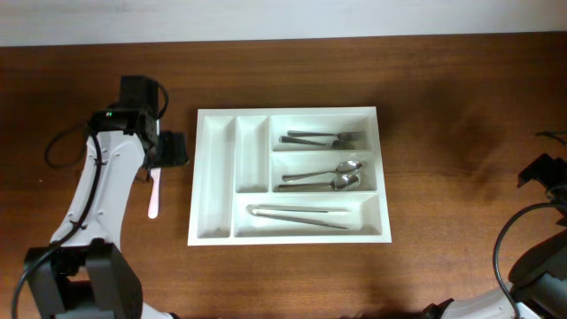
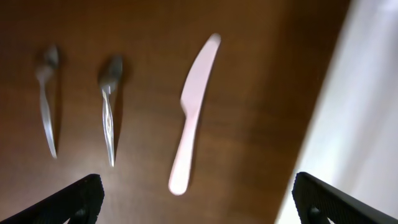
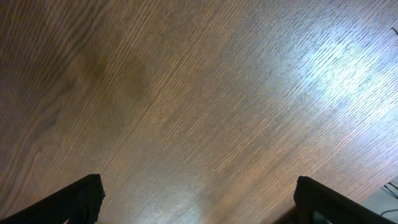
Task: Pack container
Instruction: 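Release the tongs and move the left gripper to the white knife, then lower and close the left gripper on the white plastic knife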
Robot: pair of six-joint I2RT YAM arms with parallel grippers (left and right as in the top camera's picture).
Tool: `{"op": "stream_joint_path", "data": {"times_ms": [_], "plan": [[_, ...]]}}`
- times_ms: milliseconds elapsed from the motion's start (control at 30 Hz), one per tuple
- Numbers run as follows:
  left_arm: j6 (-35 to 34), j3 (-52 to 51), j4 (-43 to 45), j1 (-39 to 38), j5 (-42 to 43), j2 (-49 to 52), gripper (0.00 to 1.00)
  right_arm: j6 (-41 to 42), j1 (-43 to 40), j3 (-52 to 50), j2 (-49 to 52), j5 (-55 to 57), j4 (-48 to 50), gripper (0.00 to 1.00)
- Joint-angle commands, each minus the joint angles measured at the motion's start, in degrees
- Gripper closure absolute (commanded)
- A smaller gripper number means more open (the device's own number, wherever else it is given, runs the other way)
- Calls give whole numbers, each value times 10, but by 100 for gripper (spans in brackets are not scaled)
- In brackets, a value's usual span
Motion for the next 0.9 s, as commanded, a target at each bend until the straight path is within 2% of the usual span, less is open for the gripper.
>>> {"op": "stream_joint_path", "data": {"times_ms": [0,100,267,533,867], "plan": [[-22,-30,4,19,9,10,1,0,2,-3,3,-2,0,1],[9,-50,23,31,21,13,1,0,2,-3,3,-2,0,1],[108,-76,61,51,129,33,1,0,2,-3,3,-2,0,1],[131,-77,65,88,138,90,1,0,2,-3,3,-2,0,1],[131,-77,76,92,143,140,1,0,2,-3,3,-2,0,1]]}}
